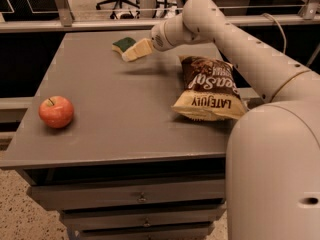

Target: Pick sponge

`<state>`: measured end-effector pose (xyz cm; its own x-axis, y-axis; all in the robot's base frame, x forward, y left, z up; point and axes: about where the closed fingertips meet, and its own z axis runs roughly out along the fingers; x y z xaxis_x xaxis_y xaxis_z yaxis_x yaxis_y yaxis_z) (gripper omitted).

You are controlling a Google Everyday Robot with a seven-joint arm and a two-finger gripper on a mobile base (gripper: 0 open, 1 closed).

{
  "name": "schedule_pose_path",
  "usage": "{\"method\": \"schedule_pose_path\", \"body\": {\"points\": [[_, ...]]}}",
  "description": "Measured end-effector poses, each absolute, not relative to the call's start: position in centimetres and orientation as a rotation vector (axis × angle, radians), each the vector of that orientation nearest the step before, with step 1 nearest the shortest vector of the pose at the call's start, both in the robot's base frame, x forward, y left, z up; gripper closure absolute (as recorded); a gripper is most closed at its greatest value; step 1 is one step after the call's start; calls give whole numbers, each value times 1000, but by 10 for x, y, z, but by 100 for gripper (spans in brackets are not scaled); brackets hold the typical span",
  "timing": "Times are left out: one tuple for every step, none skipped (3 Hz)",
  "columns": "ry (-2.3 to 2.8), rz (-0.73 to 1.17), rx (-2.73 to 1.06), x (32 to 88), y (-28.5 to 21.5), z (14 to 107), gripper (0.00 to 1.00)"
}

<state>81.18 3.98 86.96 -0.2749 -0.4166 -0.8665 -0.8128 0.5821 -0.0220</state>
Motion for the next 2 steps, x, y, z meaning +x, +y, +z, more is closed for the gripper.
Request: {"method": "schedule_pose_path", "body": {"points": [[1917, 558, -1005, 817, 41, 852, 0], [1935, 573, -1022, 821, 47, 837, 20]]}}
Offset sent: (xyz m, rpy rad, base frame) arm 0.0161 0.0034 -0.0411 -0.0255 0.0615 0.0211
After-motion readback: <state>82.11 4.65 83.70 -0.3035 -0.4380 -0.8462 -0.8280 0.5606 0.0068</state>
